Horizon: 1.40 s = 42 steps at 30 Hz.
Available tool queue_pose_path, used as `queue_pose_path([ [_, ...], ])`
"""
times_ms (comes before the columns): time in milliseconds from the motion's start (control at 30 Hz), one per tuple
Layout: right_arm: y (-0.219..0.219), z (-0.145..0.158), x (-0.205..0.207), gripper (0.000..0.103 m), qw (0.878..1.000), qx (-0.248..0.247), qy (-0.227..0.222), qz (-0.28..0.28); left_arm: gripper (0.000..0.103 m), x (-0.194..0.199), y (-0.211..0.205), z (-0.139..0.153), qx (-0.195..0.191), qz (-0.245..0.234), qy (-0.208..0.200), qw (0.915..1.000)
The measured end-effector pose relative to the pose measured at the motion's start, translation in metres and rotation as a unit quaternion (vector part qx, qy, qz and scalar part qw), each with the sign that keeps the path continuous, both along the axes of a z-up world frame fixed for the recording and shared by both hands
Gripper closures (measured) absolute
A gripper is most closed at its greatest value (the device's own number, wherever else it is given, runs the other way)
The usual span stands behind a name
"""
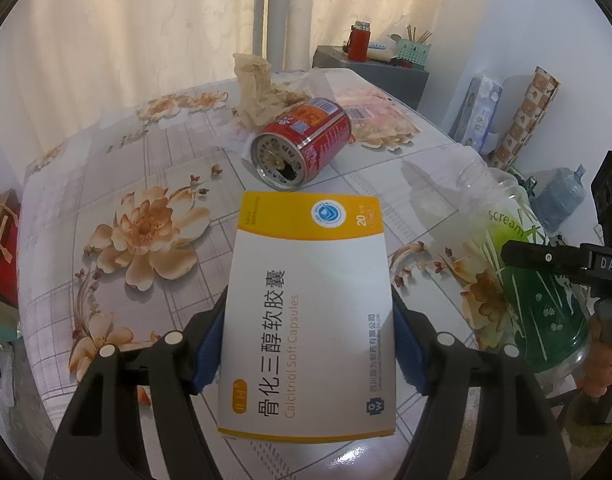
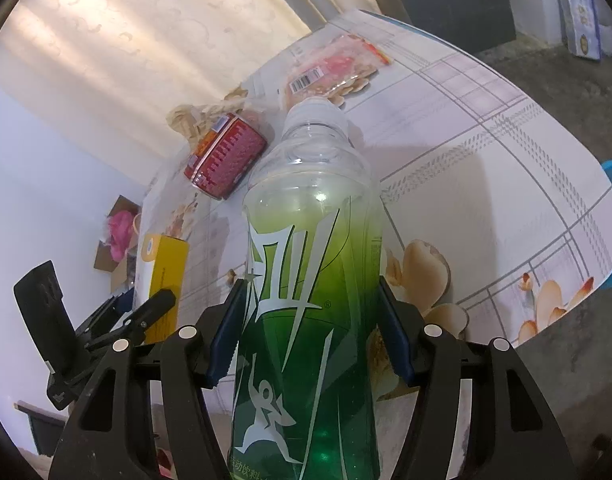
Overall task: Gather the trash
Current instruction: 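Carry the green bottle with the right tool toward the blue wastebasket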
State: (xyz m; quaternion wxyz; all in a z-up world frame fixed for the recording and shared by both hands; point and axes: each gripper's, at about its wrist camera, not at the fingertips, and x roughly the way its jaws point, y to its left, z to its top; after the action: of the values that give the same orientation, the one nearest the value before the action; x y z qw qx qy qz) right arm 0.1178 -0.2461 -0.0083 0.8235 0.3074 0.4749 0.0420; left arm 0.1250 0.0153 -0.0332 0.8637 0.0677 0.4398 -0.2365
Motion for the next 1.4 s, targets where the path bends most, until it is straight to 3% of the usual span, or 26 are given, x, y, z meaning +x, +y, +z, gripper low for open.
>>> queue_pose_path([
  [867, -0.009, 0.013, -0.024, 0.045, 0.999, 0.023, -0.033, -0.022, 0.033, -0.005, -0.020, 0.032, -0.043, -0.042, -0.010, 0.9981],
  [1167, -0.035, 0.021, -0.047, 0.045, 0.996, 0.040, -0.061, -0.051, 0.033, -0.005, -0.064, 0.055, -0.053, -0.097, -0.011, 0.9938],
  [1400, -0.079, 0.028, -0.082, 0.045, 0.990, 0.048, -0.085, -0.099, 0.033, -0.013, -0.133, 0.074, -0.060, -0.164, -0.012, 0.9847],
])
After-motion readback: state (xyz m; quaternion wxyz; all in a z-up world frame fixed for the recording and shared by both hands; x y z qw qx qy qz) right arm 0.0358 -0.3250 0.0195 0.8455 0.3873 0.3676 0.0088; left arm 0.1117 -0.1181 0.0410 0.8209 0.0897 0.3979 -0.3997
